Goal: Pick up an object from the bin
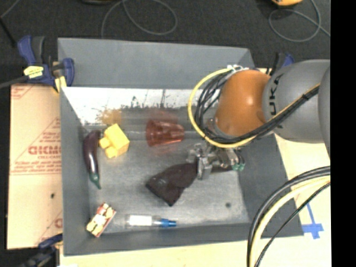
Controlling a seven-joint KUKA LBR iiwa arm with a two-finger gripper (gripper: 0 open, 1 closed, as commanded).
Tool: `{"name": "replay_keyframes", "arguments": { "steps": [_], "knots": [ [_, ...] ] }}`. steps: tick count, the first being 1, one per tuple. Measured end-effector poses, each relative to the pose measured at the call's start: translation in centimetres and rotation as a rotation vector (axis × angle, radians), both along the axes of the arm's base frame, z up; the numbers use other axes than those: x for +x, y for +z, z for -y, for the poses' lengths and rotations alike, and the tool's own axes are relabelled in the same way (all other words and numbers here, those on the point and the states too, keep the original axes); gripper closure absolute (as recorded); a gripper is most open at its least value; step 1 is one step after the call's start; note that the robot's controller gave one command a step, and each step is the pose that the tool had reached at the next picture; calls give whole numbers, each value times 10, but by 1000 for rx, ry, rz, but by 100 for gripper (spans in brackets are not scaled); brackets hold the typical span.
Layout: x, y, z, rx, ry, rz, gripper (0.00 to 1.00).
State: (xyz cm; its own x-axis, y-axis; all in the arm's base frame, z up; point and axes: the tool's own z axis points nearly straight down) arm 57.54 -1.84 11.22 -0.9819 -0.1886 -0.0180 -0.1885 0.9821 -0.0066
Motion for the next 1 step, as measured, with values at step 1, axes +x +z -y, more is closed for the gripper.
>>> {"name": "replay_keyframes", "arguments": {
  "steps": [1],
  "knots": [
    [1, 10, 0, 0, 0, 3, 100]
  ]
}}
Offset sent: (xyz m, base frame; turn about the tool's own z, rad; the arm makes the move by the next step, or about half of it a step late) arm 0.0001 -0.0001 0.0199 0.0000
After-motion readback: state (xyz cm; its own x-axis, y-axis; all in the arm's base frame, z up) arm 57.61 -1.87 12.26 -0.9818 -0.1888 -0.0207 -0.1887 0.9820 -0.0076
